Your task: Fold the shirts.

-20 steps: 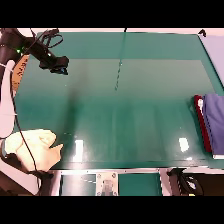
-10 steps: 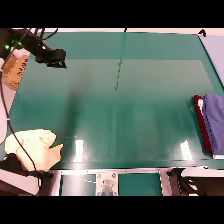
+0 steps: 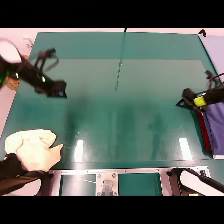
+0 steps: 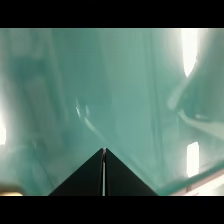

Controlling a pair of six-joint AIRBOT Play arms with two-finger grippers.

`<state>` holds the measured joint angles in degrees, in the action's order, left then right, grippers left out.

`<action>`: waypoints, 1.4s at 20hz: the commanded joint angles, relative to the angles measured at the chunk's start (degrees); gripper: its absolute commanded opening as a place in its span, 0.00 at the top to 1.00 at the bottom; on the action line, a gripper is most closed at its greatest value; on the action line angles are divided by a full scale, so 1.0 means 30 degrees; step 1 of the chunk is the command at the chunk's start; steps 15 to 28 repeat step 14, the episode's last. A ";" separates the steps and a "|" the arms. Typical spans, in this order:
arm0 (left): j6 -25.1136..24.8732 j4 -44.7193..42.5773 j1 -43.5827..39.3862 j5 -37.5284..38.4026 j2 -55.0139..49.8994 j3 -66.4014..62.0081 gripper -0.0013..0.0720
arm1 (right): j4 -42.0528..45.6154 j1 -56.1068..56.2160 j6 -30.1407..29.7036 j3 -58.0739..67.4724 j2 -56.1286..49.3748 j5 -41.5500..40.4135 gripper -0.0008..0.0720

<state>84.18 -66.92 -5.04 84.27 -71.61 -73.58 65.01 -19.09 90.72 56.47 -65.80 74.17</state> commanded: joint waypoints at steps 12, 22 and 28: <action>-0.0066 -0.0321 -0.0284 -0.3191 0.3133 0.6674 0.95 | -0.0743 0.2565 -0.0291 -0.3614 0.2608 -0.1581 0.97; -0.0073 -0.0321 -0.0284 -0.3592 0.3133 0.6674 0.95 | -0.0743 0.2565 -0.0291 -0.3614 0.2608 -0.1581 0.97; -0.0073 -0.0321 -0.0284 -0.3592 0.3133 0.6674 0.95 | -0.0743 0.2565 -0.0291 -0.3614 0.2608 -0.1581 0.97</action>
